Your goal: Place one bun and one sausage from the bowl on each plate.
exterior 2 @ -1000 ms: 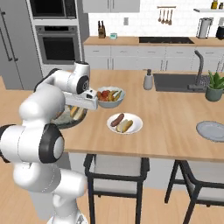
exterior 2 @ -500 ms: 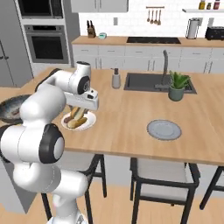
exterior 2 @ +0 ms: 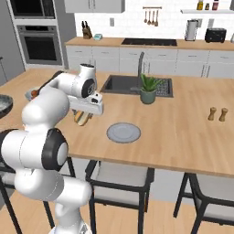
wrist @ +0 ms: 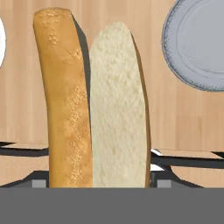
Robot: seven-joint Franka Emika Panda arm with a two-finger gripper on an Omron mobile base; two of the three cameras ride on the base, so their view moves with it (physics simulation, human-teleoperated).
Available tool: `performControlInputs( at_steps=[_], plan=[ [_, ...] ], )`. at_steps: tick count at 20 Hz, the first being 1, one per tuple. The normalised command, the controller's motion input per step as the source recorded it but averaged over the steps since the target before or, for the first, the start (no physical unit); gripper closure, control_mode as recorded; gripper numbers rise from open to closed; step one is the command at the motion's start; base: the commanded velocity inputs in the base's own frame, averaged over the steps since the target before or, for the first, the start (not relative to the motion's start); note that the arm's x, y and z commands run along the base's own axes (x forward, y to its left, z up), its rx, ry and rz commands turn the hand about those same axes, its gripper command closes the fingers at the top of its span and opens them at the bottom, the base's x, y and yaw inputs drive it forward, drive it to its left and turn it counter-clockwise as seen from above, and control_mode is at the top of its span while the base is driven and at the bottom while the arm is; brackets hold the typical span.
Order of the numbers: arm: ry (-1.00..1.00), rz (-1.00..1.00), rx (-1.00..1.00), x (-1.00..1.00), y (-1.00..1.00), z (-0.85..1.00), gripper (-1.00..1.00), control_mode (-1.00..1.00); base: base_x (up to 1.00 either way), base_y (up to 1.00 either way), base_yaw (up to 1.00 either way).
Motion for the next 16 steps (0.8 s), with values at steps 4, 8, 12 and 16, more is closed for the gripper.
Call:
performControlInputs(
  at_steps=[4, 8, 12, 16],
  plan=[
    [0.00, 0.06, 0.00, 0.01, -0.59, 0.00, 1.00, -1.00, 0.00, -0.21, 0.02],
    [0.09, 0.09, 0.00, 0.48, -0.60, -0.18, 1.00, -1.00, 0.00, 0.00, 0.00],
    [0.15, 0.07, 0.02, 0.55, -0.90, -0.48, 1.00, -1.00, 0.00, 0.00, 0.00],
    [0.08, 0.10, 0.00, 0.89, -0.80, -0.65, 1.00, -1.00, 0.00, 0.00, 0.00]
  ],
)
